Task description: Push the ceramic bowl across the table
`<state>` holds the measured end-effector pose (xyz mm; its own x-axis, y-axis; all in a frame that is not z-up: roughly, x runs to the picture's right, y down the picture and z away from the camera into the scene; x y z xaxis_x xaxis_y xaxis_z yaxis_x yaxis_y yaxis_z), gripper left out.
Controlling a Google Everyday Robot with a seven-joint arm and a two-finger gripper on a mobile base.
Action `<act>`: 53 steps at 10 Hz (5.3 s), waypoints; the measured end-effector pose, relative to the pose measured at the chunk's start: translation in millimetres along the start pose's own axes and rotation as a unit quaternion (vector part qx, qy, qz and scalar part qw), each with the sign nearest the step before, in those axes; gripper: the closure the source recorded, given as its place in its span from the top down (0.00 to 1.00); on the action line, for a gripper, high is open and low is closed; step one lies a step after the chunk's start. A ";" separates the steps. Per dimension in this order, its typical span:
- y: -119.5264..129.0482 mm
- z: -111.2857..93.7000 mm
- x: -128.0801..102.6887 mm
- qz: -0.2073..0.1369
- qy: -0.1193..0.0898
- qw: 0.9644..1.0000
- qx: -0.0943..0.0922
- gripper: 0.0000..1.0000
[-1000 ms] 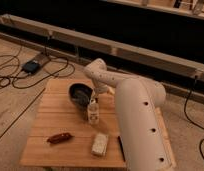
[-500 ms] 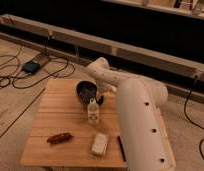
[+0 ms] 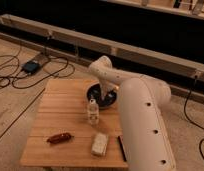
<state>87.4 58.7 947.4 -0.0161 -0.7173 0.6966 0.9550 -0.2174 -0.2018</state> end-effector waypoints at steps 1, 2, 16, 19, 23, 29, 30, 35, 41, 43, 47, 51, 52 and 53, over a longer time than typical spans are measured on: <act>3.5 -0.8 -0.2 0.002 0.000 1.000 -0.002 0.80; 6.8 -1.1 -0.2 0.005 0.000 1.000 -0.003 0.80; -18.9 -18.7 6.3 -0.013 0.015 0.999 0.042 0.80; -51.3 -36.1 3.0 -0.045 0.032 0.996 0.063 0.80; -77.9 -20.5 -14.9 -0.058 0.010 0.995 0.086 0.80; -47.6 8.8 -23.3 -0.034 -0.031 0.996 0.073 0.80; -43.2 10.1 -25.7 -0.033 -0.036 0.996 0.070 0.80; -20.6 13.1 -46.1 -0.020 -0.067 0.996 0.058 0.80; -3.9 19.1 -86.0 0.012 -0.101 0.992 0.077 0.80; 2.2 18.8 -91.0 0.018 -0.103 0.991 0.079 0.80; -17.2 3.1 -84.4 0.013 -0.087 0.987 0.137 0.80; -33.8 -37.3 -47.6 -0.020 -0.031 0.977 0.208 0.80; -29.6 -43.4 -41.3 -0.025 -0.022 0.978 0.206 0.80; -25.7 -46.5 -37.6 -0.025 -0.017 0.979 0.203 0.80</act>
